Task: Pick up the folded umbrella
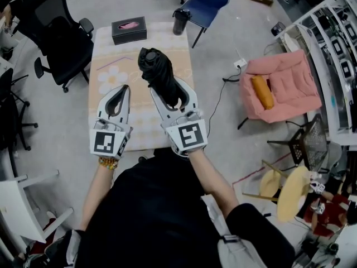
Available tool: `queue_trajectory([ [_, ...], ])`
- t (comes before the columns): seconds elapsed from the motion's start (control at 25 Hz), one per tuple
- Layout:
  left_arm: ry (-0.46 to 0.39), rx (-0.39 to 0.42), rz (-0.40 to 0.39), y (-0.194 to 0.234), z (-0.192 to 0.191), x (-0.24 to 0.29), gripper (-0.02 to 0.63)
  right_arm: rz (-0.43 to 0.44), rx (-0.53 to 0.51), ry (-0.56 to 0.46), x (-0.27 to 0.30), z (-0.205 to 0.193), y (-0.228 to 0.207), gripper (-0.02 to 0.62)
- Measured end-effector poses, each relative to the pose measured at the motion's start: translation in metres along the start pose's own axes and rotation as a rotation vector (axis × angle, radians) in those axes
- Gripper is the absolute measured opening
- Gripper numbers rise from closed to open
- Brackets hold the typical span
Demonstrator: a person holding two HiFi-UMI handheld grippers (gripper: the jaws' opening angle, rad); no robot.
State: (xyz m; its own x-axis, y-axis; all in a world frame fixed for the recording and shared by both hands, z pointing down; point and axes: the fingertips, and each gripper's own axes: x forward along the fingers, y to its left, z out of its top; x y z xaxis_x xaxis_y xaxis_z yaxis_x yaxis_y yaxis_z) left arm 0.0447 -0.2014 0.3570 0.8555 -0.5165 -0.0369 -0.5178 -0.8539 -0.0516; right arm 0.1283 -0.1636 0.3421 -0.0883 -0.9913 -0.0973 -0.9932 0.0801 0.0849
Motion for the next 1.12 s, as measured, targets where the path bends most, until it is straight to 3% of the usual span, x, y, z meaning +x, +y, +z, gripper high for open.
queue_trajectory([
  [1.12, 0.083, -0.042, 0.014, -0.006, -0.059, -0.031, 0.014, 0.096, 0.136, 0.171, -0.011, -0.076, 0.064, 0.230],
])
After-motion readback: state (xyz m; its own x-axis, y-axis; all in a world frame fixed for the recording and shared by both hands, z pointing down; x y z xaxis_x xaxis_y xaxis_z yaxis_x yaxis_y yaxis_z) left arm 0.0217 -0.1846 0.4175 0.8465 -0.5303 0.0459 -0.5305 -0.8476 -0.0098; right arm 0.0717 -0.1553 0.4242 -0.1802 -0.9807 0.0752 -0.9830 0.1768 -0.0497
